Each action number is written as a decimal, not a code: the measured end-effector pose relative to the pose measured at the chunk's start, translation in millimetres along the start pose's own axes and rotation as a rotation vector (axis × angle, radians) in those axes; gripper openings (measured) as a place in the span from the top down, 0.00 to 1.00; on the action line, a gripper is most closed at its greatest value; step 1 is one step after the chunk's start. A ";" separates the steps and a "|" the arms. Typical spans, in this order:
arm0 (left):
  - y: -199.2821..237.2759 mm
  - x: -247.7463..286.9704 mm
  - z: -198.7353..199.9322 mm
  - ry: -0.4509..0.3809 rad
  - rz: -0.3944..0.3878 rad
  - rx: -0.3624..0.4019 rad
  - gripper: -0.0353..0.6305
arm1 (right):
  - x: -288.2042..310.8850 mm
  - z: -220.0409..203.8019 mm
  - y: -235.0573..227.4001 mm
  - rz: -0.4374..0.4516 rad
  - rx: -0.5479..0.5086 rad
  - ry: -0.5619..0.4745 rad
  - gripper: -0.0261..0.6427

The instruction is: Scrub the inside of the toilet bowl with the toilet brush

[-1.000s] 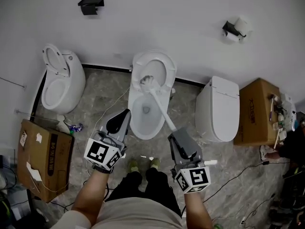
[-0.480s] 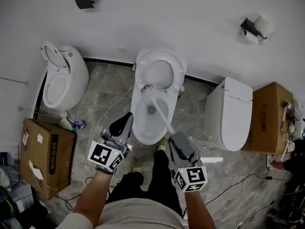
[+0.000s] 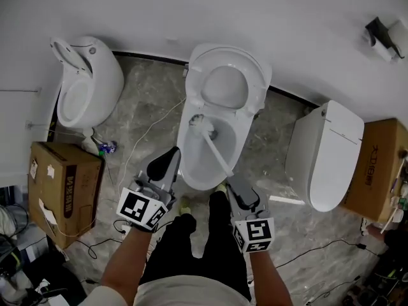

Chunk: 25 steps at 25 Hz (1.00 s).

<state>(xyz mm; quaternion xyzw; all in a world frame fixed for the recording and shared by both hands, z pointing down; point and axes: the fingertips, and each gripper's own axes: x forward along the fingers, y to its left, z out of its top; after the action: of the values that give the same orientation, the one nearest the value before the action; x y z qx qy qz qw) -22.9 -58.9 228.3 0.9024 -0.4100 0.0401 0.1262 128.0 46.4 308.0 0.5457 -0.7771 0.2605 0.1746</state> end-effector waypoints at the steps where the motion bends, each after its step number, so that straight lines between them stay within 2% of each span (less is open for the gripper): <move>1: 2.8 4.0 -13.0 0.009 -0.005 0.003 0.94 | 8.8 -10.1 -2.1 -0.005 0.007 0.008 0.72; 5: 14.9 14.1 -67.2 0.039 -0.019 0.022 0.94 | 38.2 -53.4 -8.0 -0.048 0.043 0.028 0.72; 8: 28.1 17.5 -103.7 0.047 -0.013 0.006 0.94 | 55.6 -82.8 -7.4 -0.080 0.061 0.027 0.72; 14: 39.5 32.6 -158.2 0.051 -0.023 -0.013 0.94 | 97.3 -135.2 -18.4 -0.107 0.093 0.044 0.72; 25: 62.1 50.8 -260.7 0.097 -0.021 -0.011 0.94 | 179.3 -224.8 -42.2 -0.098 0.158 0.129 0.72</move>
<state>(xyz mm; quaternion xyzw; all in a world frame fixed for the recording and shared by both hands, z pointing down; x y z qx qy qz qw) -27.8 -67.3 500.9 0.9030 -0.3940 0.0801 0.1512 103.1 33.2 597.2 0.5773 -0.7136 0.3466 0.1933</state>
